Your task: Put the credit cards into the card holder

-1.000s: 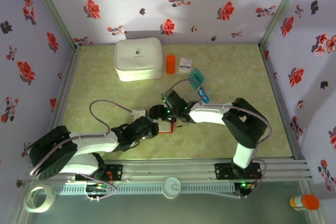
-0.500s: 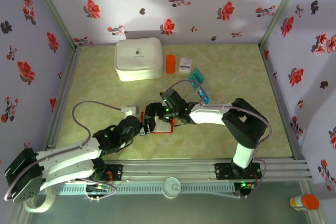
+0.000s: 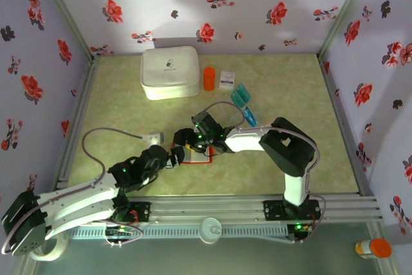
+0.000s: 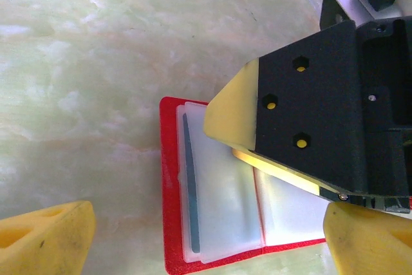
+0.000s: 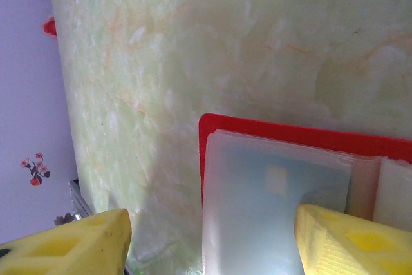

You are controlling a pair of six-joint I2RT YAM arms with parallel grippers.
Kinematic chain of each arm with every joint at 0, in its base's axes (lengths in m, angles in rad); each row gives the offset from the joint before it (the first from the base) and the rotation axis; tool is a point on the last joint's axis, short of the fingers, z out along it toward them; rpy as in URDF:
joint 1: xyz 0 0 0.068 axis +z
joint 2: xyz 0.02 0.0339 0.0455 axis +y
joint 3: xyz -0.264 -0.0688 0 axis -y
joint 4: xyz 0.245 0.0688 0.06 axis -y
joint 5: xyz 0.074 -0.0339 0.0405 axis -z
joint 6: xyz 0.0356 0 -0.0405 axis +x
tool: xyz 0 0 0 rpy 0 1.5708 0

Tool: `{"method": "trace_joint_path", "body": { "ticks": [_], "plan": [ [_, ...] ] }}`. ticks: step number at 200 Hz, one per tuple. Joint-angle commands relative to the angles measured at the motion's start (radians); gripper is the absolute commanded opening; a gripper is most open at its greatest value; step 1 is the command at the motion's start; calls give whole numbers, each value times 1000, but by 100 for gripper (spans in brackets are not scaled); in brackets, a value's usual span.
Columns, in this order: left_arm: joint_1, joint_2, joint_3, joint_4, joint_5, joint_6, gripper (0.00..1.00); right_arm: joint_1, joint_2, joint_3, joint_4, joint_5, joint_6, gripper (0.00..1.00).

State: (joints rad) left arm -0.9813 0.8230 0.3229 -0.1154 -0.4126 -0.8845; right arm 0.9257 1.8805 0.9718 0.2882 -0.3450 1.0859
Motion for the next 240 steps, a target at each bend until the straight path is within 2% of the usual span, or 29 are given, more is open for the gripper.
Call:
{"method": "trace_joint_path", "body": {
  "ticks": [1, 75, 176, 240],
  "plan": [
    [8, -11, -18, -24, -36, -18, 92, 4, 20, 17, 27, 0, 26, 68],
    [13, 40, -77, -12, -39, -35, 92, -1, 27, -11, 22, 29, 84, 68],
    [27, 216, -34, 62, -54, -7, 92, -2, 18, -33, 35, 46, 123, 68],
    [33, 263, -34, 45, -71, -32, 92, -3, 18, -42, 51, 43, 133, 68]
  ]
}}
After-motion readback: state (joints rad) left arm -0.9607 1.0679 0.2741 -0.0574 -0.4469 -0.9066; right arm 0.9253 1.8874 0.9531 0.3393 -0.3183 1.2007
